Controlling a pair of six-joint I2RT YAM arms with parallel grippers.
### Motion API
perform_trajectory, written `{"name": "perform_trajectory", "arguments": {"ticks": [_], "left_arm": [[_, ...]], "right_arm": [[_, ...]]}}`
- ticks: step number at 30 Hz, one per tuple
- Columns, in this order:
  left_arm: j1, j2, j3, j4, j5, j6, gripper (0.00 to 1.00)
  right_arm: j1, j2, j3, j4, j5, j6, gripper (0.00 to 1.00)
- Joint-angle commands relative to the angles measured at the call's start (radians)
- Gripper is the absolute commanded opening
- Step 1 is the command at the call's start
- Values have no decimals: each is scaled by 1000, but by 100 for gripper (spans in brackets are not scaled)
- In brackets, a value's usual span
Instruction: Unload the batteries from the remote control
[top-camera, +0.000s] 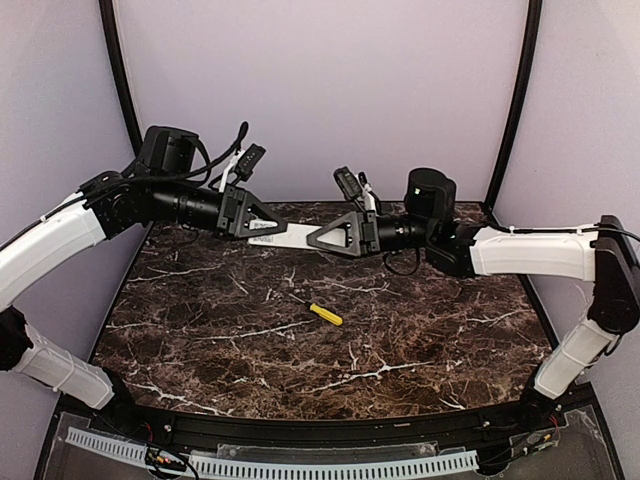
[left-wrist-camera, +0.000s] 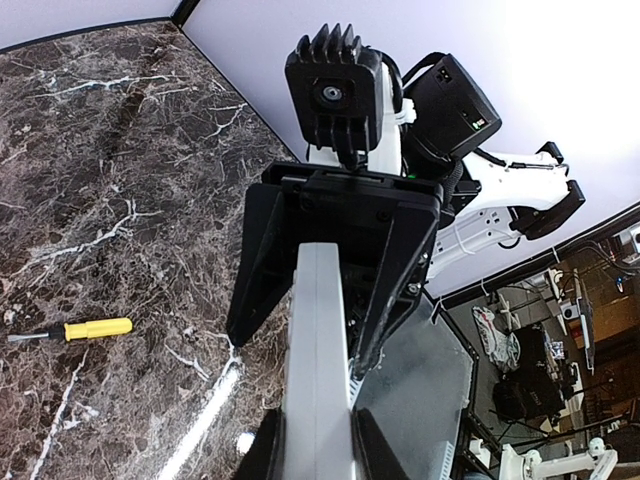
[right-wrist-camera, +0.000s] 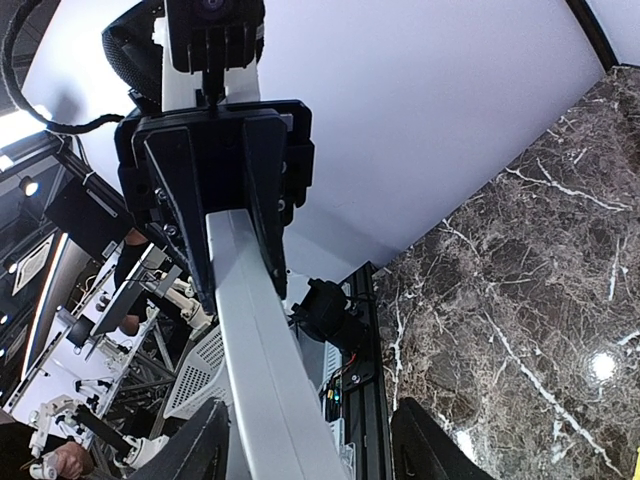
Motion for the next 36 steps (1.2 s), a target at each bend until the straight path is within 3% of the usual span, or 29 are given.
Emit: {"name": "perform_trajectory", "arguments": {"ticks": [1,13,24,27,33,36], "left_arm": [[1,-7,10,39,14,-6,0],[1,-9,16,37,16,-8,0],[2,-12,24,30,19,-5,0],[1,-11,25,30,19,-6,0],[1,-9,19,34,14,-8,0],[3,-11,17,33,9,-7,0]], "right_arm": [[-3,11,26,60,-19,8,53],[-3,15,26,58,-20,15,23],[-3,5,12,65,-41,12,15],[-3,2,11,71,-49,13,20],[-5,-8,14,44,-28,14,63],[-6,-25,13,4,-8,-6,74]]}}
